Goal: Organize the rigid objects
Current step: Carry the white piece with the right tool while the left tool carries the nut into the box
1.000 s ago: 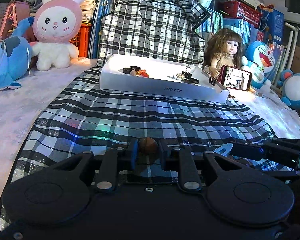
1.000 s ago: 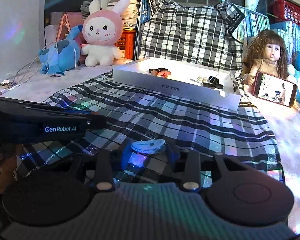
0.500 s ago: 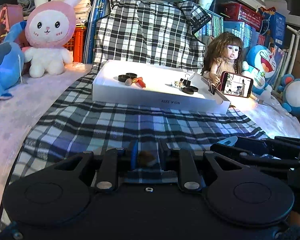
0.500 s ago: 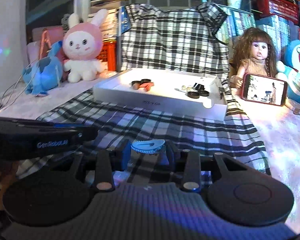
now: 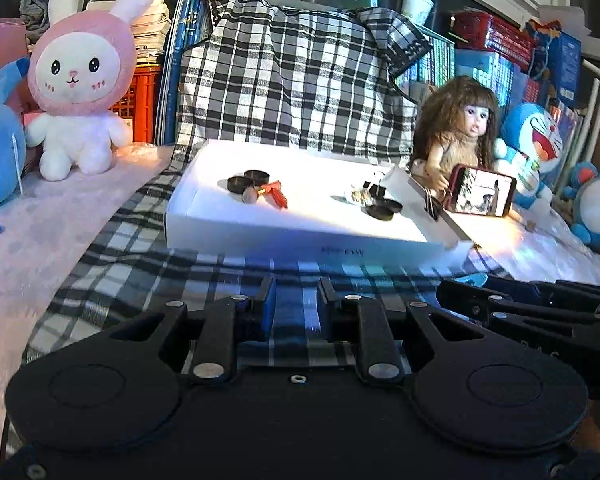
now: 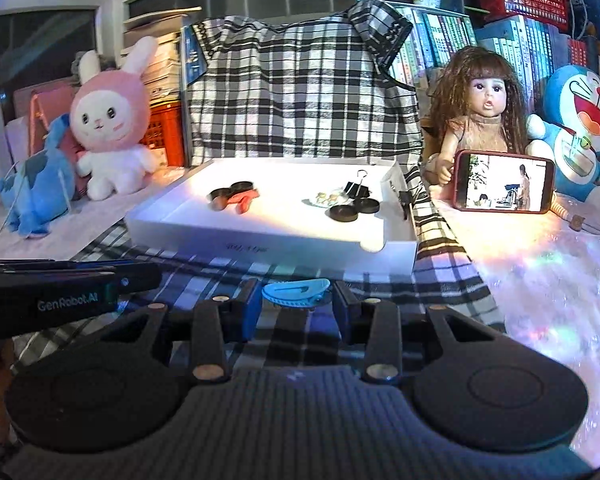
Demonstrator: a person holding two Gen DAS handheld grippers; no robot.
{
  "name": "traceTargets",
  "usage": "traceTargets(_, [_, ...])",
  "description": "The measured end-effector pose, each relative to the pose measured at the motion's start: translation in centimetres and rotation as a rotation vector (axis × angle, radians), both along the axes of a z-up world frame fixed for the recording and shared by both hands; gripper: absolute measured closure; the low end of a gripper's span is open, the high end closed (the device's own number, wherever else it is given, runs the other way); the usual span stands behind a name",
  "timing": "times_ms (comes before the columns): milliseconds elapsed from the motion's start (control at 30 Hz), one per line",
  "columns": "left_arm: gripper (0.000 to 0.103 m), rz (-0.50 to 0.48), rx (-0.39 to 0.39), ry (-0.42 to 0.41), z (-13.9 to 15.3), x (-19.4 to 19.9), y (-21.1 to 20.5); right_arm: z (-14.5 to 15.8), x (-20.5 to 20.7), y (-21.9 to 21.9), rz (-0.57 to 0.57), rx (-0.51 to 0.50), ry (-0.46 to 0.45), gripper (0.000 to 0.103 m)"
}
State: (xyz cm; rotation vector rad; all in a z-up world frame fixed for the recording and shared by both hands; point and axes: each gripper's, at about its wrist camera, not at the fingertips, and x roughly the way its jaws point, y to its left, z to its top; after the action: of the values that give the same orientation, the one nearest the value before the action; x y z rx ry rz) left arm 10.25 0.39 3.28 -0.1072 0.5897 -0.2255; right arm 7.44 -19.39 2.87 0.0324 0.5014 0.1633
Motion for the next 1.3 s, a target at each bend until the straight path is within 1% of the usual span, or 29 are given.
traceTargets(200, [0.082,0.013,0.0,-0.009,0.7,2.5,0.1,0.6,2.5,-0.5,-0.028,0.015,0.01,0.059])
traceTargets(367, [0.082,0.004,-0.028,0.011,1.2,5.2,0.1,1.2,4.6,-0.7,-0.035,0.021,0.016,0.059])
traceTargets(500, [0.082,-0.008,0.01,0.01,1.3,7.3,-0.5,1.6,6.2,-0.8,-0.041,0.025,0.028,0.059])
traceTargets(567, [0.082,-0.012,0.017,0.021,1.2,8.3,-0.6,1.7,7.0,-0.8,-0.042,0.015,0.031,0.059])
traceTargets(633, [0.082,-0.008,0.012,0.038,1.0,9.5,-0.6,1.7,7.9,-0.9,-0.047,0.022,0.048,0.059])
traceTargets(833, [0.082,-0.007,0.014,0.074,-0.3,11.9,-0.8,1.2,10.7,-1.5,-0.059,0.088,0.105,0.059])
traceTargets(967, [0.082,-0.013,0.042,0.081,-1.1,12.7,-1.3,0.5,11.9,-0.9,-0.057,0.068,0.124,0.059])
traceTargets(1300, [0.082,-0.016,0.052,0.107,-2.5,14.5,-1.8,-1.1,13.7,-0.2,-0.042,0.042,0.165,0.059])
